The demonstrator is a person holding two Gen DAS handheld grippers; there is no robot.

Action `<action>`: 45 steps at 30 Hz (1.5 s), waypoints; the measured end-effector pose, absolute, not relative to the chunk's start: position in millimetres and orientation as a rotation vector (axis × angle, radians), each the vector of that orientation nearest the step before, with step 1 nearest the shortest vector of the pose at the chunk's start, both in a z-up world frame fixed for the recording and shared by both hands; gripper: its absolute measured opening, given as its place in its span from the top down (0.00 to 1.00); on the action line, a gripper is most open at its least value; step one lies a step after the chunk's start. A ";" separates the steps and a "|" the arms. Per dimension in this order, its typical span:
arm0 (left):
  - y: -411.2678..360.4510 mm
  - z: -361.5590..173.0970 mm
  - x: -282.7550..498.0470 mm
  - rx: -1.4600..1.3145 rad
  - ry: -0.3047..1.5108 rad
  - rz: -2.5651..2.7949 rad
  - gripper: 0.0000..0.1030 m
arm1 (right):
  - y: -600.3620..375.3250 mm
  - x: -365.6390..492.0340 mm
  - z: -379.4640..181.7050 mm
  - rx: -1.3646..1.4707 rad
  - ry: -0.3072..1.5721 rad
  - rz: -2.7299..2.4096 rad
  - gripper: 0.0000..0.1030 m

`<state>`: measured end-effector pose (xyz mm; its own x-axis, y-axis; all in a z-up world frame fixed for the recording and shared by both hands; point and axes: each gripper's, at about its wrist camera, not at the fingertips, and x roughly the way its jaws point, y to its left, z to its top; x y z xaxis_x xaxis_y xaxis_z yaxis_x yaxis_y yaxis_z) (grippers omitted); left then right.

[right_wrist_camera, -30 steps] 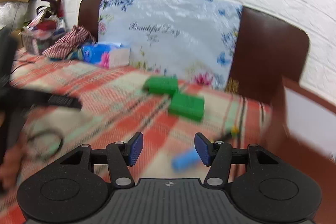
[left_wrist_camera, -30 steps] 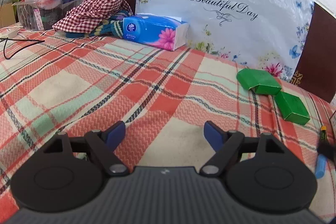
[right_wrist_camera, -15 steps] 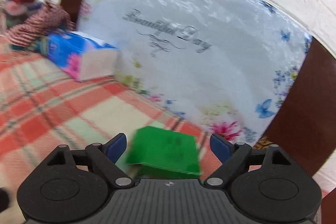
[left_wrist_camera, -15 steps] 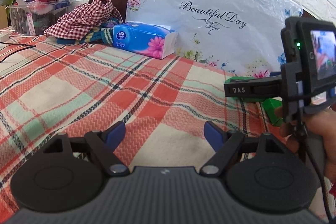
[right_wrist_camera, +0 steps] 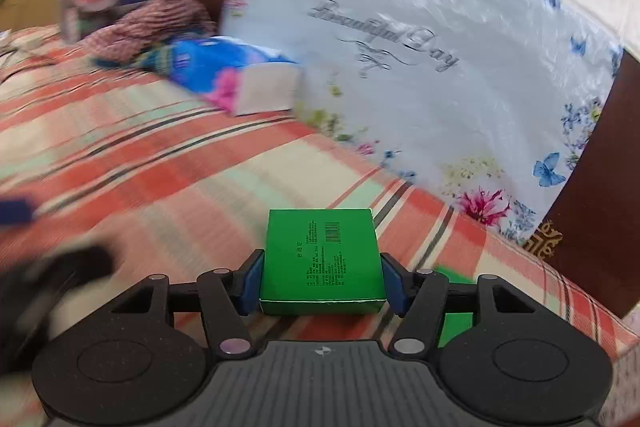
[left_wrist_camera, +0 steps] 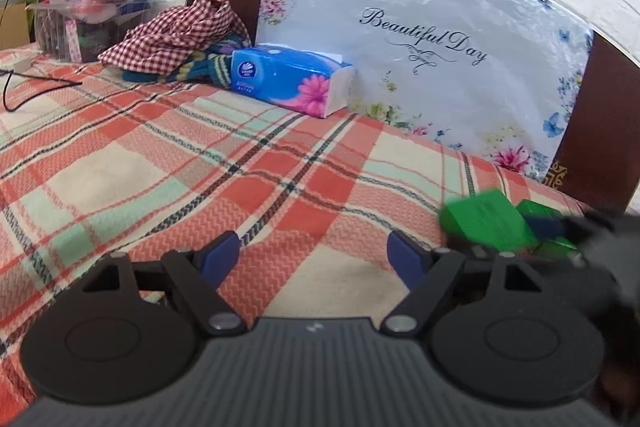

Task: Organize objects
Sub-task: 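Move the right gripper to a small green box and grasp it, then grasp the green box with the left gripper while the right gripper releases it, then lower the green box into the brown box and open the left gripper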

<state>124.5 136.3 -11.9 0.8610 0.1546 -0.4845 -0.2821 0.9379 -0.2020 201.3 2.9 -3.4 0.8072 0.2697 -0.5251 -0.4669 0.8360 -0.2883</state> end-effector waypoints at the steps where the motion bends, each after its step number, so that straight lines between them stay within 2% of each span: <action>1: 135.7 -12.3 125.0 -0.269 0.488 0.235 0.20 | -5.8 190.1 -3.3 -0.411 0.492 0.413 0.42; 9: 125.7 -14.0 132.3 -0.200 0.535 0.246 0.20 | -96.4 63.9 -5.3 -0.360 0.524 0.418 0.42; 16: 107.3 -13.6 135.6 -0.085 0.592 0.237 0.17 | -208.7 -24.1 -5.2 -0.233 0.582 0.169 0.42; 18: 92.2 -9.9 128.8 -0.030 0.613 0.242 0.17 | -230.8 -39.9 -6.5 -0.197 0.583 0.103 0.39; 19: 82.7 -7.1 120.5 -0.030 0.624 0.213 0.18 | -239.7 -45.2 -7.3 -0.171 0.583 0.086 0.33; 20: 71.9 -3.9 110.0 -0.053 0.640 0.155 0.19 | -246.8 -50.5 -8.9 -0.142 0.586 0.072 0.31; 27: -36.5 22.6 33.7 -0.158 0.778 -0.364 0.23 | -249.1 -51.1 -13.4 -0.102 0.579 0.072 0.27; 31: -80.5 29.2 18.0 -0.169 0.855 -0.543 0.23 | -254.8 -53.3 -13.7 -0.075 0.574 0.075 0.26; 36: -109.8 9.0 26.7 -0.253 1.042 -0.630 0.33 | -255.9 -55.8 -14.7 -0.069 0.564 0.066 0.25; 37: -113.2 6.5 27.4 -0.252 1.048 -0.630 0.33 | -256.0 -56.1 -15.2 -0.068 0.561 0.066 0.25; 38: -117.1 6.2 26.7 -0.235 1.034 -0.629 0.38 | -256.1 -56.2 -15.8 -0.066 0.558 0.067 0.25; 39: -122.1 6.3 26.2 -0.213 1.025 -0.631 0.43 | -256.2 -56.9 -15.6 -0.065 0.559 0.069 0.26; 40: -125.2 6.0 27.1 -0.214 1.025 -0.639 0.46 | -256.2 -56.7 -15.4 -0.065 0.557 0.077 0.36; 41: -126.8 5.5 28.3 -0.229 1.035 -0.651 0.48 | -255.4 -57.3 -15.4 -0.071 0.551 0.091 0.41; 45: -129.1 15.9 31.8 -0.238 1.027 -0.670 0.50 | -256.4 -59.4 -13.5 -0.063 0.527 0.082 0.41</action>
<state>31.8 -129.1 15.9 0.3412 -0.6157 -0.7103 0.4019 0.7787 -0.4819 -59.4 -256.4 -13.5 0.8614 0.0623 -0.5042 -0.0945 0.9948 -0.0385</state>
